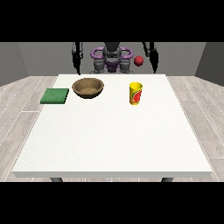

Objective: Pick the cup and pour the ball into the bowl, then pick the bowl and place it on the pad

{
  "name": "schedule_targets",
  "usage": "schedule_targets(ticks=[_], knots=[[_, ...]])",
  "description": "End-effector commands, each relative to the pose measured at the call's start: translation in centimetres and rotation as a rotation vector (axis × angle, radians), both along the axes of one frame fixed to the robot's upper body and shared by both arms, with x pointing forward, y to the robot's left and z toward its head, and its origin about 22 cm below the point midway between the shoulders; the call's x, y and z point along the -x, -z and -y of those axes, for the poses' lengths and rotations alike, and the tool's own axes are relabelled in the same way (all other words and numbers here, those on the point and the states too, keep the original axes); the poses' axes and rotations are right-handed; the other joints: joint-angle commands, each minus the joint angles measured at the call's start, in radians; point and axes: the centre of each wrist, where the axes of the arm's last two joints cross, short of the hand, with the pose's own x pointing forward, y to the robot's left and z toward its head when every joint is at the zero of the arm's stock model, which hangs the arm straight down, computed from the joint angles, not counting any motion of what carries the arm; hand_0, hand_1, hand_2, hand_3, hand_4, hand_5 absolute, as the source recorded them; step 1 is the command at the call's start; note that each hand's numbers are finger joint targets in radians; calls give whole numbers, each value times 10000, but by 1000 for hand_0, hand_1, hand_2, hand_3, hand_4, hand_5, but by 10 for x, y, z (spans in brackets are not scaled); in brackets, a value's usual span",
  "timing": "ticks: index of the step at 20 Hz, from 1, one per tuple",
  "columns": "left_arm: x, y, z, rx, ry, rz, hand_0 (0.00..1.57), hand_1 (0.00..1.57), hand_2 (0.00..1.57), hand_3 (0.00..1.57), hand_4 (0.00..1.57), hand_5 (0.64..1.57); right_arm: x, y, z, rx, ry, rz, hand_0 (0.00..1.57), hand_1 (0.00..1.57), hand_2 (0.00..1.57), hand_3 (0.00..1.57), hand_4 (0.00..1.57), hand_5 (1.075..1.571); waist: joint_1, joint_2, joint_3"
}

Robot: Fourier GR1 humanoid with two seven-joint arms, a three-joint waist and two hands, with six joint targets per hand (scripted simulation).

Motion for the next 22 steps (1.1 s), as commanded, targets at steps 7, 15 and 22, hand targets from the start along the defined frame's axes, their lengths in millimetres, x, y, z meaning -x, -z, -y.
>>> schedule_targets(ticks=[7,15,22], knots=[[11,-8,22,815,-657,1310,0,0,0,0,0,1470,33,13,60,-938,860,527,0,0,0,0,120,1563,-591,-1765,-285],[1,6,44,717,-521,3061,0,0,0,0,0,1472,23,39,95,-1191,316,2054,0,0,0,0,82,1562,-526,-337,-321],[-64,-20,42,137,-629,3993,0,0,0,0,0,1457,-32,15,75,-1377,-218,3196,0,0,0,0,0,1558,-967,860,-321]])
